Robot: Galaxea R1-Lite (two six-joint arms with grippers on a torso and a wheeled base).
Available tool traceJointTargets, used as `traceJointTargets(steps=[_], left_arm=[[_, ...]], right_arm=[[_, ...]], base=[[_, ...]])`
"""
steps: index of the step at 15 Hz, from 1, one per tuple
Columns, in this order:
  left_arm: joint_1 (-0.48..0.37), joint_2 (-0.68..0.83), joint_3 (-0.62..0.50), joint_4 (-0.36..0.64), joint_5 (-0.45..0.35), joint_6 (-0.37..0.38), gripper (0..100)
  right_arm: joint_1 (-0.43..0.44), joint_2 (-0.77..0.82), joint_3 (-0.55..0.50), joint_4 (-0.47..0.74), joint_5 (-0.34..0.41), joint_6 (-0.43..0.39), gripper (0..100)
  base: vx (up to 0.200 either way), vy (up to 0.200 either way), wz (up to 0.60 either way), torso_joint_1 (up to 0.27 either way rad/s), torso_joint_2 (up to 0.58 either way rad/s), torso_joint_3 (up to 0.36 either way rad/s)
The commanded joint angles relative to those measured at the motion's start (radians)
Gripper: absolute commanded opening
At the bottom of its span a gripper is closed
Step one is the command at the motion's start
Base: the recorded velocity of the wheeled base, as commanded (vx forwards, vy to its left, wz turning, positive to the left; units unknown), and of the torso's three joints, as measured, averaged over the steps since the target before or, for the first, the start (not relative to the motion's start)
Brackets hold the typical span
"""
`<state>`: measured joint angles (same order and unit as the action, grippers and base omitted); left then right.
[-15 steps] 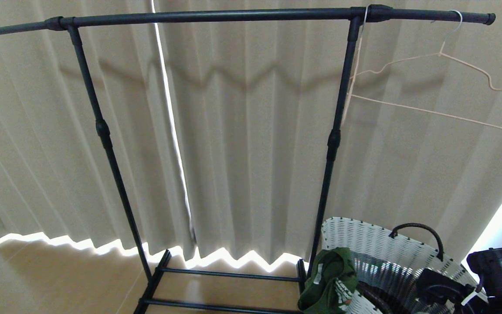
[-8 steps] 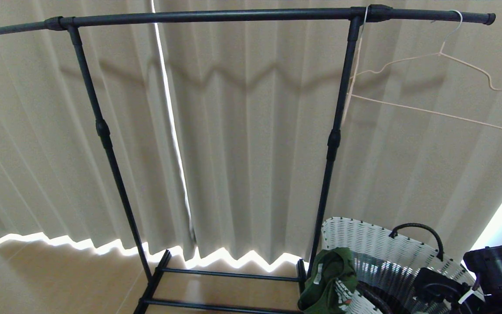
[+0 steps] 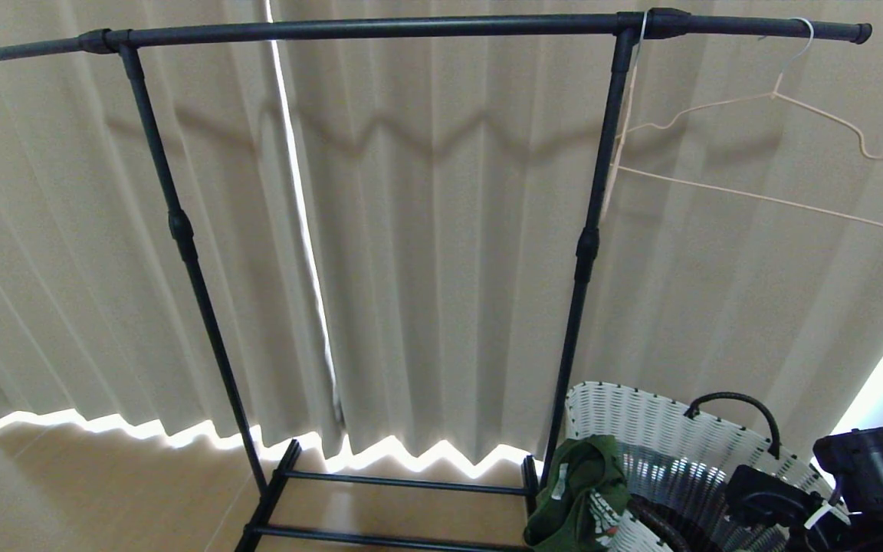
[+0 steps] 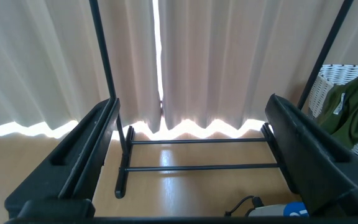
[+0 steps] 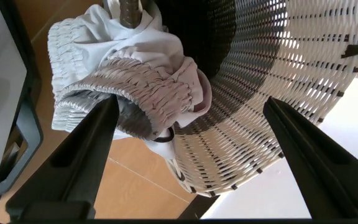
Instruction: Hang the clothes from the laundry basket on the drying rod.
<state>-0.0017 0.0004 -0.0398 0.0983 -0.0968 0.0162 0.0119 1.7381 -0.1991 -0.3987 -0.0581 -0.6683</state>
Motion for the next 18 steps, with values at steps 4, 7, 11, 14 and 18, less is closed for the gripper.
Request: traceJointTargets(steps=[4, 7, 11, 14, 18], left_arm=[[0.0, 0.0, 0.0, 0.0, 0.0, -0.001, 100], [0.0, 0.0, 0.0, 0.0, 0.0, -0.001, 100], [0.0, 0.0, 0.0, 0.0, 0.0, -0.001, 100], [0.0, 0.0, 0.0, 0.0, 0.0, -0.002, 100], [0.0, 0.0, 0.0, 0.0, 0.0, -0.001, 100]], right_arm=[[-0.047, 0.115, -0.006, -0.051, -0.006, -0.002, 100], [-0.053, 0.163, -0.003, -0.124, -0.006, -0.002, 100], [-0.059, 0.176, 0.0, -0.137, -0.003, -0.001, 0], [-0.061, 0.1, 0.017, -0.138, 0.004, 0.001, 0], [-0.064, -0.292, 0.087, -0.121, 0.046, 0.059, 0]], base=[[0.0, 0.0, 0.0, 0.0, 0.0, 0.0], [0.0, 0.0, 0.0, 0.0, 0.0, 0.0], [0.0, 0.0, 0.0, 0.0, 0.0, 0.0], [0.0, 0.0, 0.0, 0.0, 0.0, 0.0], [0.0, 0.0, 0.0, 0.0, 0.0, 0.0]])
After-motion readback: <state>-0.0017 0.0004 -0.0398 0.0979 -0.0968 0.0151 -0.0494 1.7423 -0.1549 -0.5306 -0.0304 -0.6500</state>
